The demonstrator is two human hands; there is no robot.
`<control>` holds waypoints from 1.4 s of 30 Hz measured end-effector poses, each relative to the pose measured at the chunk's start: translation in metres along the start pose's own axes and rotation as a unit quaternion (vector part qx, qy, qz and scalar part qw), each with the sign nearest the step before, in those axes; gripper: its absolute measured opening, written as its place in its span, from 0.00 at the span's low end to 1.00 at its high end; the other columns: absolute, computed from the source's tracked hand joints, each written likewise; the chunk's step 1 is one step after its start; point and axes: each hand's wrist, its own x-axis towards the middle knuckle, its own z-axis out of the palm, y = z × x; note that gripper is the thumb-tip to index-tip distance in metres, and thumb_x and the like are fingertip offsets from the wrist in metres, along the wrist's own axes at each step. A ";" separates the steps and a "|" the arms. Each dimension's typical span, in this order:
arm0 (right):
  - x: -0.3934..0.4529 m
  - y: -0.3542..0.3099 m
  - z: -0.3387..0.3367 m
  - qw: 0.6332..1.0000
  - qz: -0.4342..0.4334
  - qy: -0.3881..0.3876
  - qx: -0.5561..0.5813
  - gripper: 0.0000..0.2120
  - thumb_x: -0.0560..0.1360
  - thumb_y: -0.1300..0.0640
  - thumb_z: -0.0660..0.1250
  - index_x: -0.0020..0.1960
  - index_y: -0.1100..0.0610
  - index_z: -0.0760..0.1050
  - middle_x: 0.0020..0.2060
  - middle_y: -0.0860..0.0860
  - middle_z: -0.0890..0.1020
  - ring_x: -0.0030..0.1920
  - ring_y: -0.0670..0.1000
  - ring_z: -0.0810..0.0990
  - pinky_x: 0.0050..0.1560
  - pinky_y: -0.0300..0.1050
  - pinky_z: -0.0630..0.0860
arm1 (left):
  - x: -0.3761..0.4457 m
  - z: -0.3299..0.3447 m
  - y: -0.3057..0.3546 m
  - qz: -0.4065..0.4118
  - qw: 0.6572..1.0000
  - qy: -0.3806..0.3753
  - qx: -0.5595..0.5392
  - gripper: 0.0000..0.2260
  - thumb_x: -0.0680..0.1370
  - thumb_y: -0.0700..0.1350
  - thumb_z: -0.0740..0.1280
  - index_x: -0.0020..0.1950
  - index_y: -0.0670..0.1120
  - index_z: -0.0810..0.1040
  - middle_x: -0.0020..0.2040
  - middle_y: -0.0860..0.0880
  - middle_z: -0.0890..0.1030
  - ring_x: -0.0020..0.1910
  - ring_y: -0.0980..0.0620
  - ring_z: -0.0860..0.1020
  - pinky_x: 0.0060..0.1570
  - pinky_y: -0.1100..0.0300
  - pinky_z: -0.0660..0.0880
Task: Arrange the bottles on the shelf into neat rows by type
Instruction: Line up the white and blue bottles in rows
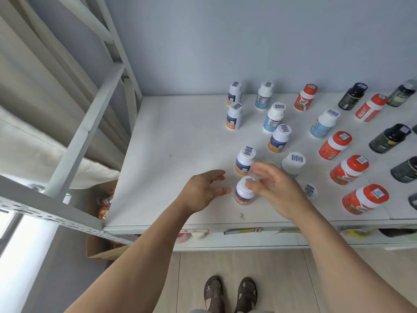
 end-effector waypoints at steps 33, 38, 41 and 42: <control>0.094 -0.045 -0.021 0.988 0.048 -0.057 -0.134 0.13 0.71 0.42 0.71 0.53 0.46 0.80 0.45 0.45 0.84 0.47 0.46 0.83 0.54 0.53 0.79 | 0.037 -0.003 0.043 -0.040 0.972 -0.111 -0.201 0.15 0.70 0.50 0.76 0.56 0.52 0.83 0.54 0.51 0.84 0.58 0.53 0.80 0.67 0.53 0.68; 0.092 -0.044 -0.018 0.986 0.029 -0.058 -0.154 0.14 0.73 0.46 0.70 0.57 0.47 0.78 0.47 0.45 0.83 0.49 0.46 0.81 0.54 0.49 0.77 | 0.038 -0.005 0.041 -0.032 0.979 -0.105 -0.173 0.17 0.68 0.54 0.77 0.56 0.57 0.82 0.54 0.54 0.84 0.57 0.56 0.80 0.66 0.53 0.70; 0.087 -0.039 -0.015 0.983 0.019 -0.068 -0.167 0.11 0.73 0.49 0.71 0.54 0.48 0.78 0.46 0.43 0.83 0.49 0.45 0.81 0.53 0.45 0.76 | 0.042 -0.009 0.036 -0.010 0.992 -0.065 -0.109 0.18 0.68 0.55 0.76 0.57 0.58 0.81 0.55 0.56 0.83 0.59 0.57 0.78 0.65 0.53 0.71; 0.086 -0.037 -0.014 0.984 0.021 -0.071 -0.164 0.11 0.72 0.50 0.72 0.53 0.48 0.78 0.46 0.42 0.83 0.49 0.44 0.81 0.54 0.46 0.76 | 0.043 -0.010 0.032 -0.010 0.995 -0.050 -0.091 0.19 0.68 0.55 0.76 0.59 0.57 0.80 0.57 0.56 0.82 0.60 0.57 0.77 0.65 0.54 0.71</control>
